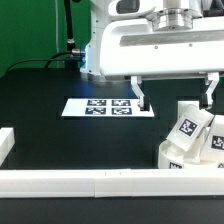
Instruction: Assemble stool
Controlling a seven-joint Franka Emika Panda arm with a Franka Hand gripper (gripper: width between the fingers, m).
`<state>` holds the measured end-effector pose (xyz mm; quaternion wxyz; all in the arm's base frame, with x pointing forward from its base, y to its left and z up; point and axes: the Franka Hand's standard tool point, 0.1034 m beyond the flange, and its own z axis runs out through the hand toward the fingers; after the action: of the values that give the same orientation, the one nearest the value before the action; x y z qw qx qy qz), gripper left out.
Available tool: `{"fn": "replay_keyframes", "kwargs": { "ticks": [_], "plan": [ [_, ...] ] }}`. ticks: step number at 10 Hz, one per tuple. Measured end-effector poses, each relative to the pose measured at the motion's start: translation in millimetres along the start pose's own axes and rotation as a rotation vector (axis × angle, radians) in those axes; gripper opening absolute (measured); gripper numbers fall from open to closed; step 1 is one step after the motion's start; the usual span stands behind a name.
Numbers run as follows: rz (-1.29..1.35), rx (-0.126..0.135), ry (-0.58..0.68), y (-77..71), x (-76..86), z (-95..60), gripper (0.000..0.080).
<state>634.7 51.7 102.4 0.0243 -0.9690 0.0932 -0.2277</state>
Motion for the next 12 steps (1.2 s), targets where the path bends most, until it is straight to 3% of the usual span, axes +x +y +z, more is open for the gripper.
{"fn": "replay_keyframes", "kwargs": {
  "ticks": [5,6,8,10,12],
  "plan": [
    [0.062,0.02,-0.367,-0.7,-6.6,-3.7,0.0649],
    [0.063,0.019,-0.337,-0.3,-0.5,-2.1,0.0649],
    [0.124,-0.018,-0.378,-2.9,-10.9,-1.2,0.0649],
    [0.127,-0.046,-0.379,-5.2,-10.7,-1.8,0.0649],
    [0.128,-0.045,-0.379,-3.8,-10.8,-1.3,0.0649]
  ]
}}
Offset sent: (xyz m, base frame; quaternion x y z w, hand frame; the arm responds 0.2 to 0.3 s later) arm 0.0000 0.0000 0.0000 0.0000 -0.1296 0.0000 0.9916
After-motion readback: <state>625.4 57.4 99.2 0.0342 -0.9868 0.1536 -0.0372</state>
